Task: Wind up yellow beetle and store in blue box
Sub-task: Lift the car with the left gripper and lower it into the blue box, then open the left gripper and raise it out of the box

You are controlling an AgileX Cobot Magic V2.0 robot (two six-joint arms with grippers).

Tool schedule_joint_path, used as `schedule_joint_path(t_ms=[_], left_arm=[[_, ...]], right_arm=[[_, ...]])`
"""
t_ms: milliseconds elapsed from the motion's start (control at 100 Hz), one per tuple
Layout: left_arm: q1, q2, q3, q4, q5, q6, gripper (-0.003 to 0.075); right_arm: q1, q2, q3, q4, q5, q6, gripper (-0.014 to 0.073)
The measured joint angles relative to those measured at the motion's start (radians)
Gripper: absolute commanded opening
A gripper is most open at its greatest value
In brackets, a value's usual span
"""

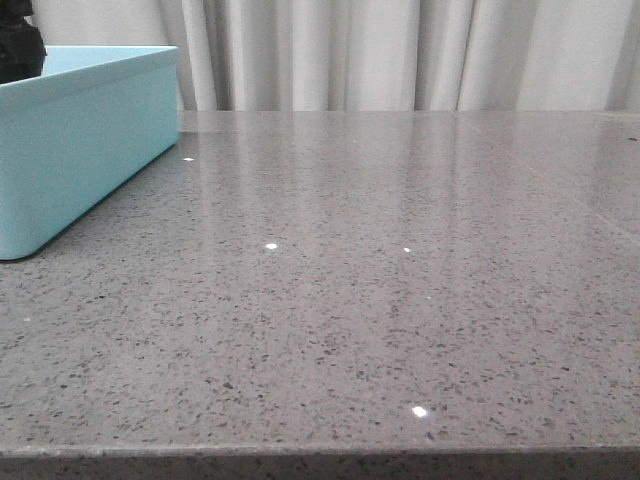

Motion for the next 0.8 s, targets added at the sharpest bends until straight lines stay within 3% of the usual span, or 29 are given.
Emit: schedule_joint_path(t_ms=[210,450,580,800], left_arm=[[0.000,0.000,0.000,0.000,-0.004,0.000,0.0465],[0.000,0.000,-0.010,-0.001,-0.004,-0.002,0.0448],[0.004,-0.030,-0.012,-0.027,-0.005,-0.044,0.0321],[0.037,-0.134,-0.012,-0.153,-0.005,-0.066,-0.0008]], right_arm=[[0.000,0.000,0.000,0.000,0.000,0.000,0.0318],[0.000,-0.005,0.000,0.000,0.000,0.000,0.0317],[0.000,-0.035,0.005,-0.006,0.000,-0.013,0.0253],[0.000,-0.142,0.057,-0.029,0.011,-0.022,-0.0020]])
